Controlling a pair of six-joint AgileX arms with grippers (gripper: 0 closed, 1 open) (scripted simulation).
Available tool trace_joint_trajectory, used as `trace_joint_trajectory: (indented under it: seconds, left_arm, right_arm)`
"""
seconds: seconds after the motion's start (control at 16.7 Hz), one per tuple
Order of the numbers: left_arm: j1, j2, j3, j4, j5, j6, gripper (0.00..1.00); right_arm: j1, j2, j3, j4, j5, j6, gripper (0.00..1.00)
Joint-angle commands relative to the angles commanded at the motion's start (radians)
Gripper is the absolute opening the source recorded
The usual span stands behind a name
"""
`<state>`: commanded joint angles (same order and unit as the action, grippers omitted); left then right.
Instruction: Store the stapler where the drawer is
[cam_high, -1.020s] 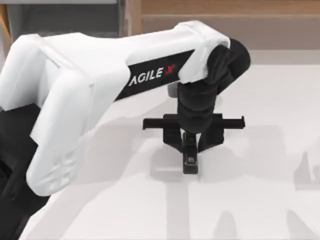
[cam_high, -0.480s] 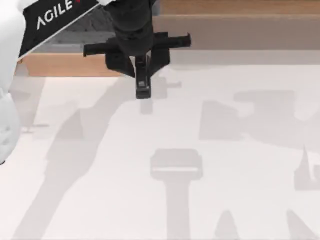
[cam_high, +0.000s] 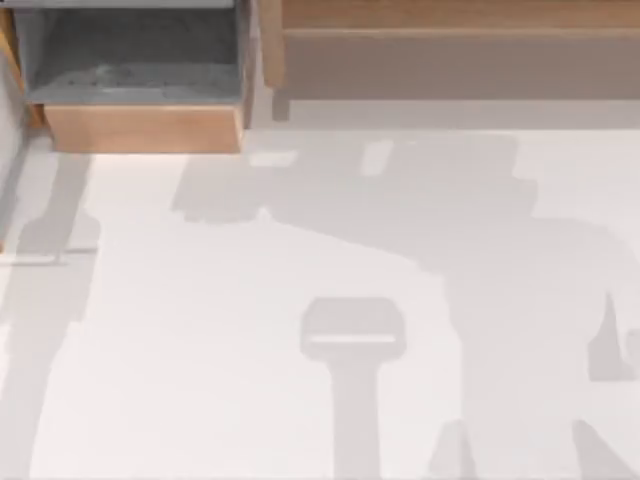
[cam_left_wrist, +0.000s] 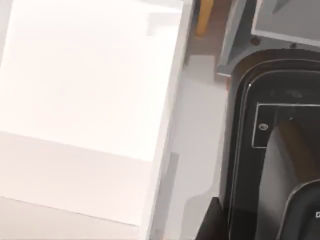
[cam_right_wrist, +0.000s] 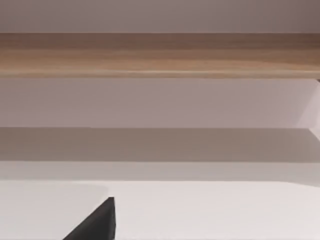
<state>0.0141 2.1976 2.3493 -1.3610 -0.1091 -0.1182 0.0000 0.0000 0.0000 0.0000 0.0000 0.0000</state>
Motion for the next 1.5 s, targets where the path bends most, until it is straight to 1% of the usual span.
trace_joint_trajectory:
  seconds: [0.12,0.24,0.36,0.48,0.66,0.78,1.08,1.5]
  left_arm:
    - [0.115,0.076,0.049,-0.016,0.001,0.107,0.00]
    - [0.205,0.169,0.093,-0.025,0.014,0.205,0.00]
    - [0.267,0.265,0.132,-0.030,0.039,0.291,0.00]
    - [0.300,0.350,0.162,-0.039,0.068,0.363,0.00]
    - [0.313,0.428,0.185,-0.075,0.100,0.441,0.00]
    - [0.313,0.443,0.187,-0.096,0.106,0.462,0.00]
    - [0.309,0.443,0.182,-0.091,0.103,0.462,0.00]
    - [0.314,0.432,0.127,-0.047,0.106,0.462,0.00]
  right_arm:
    - [0.000,0.000,0.000,0.000,0.000,0.000,1.00]
    - [0.000,0.000,0.000,0.000,0.000,0.000,1.00]
    - [0.000,0.000,0.000,0.000,0.000,0.000,1.00]
    - [0.000,0.000,0.000,0.000,0.000,0.000,1.00]
    - [0.000,0.000,0.000,0.000,0.000,0.000,1.00]
    - [0.000,0.000,0.000,0.000,0.000,0.000,1.00]
    - [0.000,0.000,0.000,0.000,0.000,0.000,1.00]
    - [0.000,0.000,0.000,0.000,0.000,0.000,1.00]
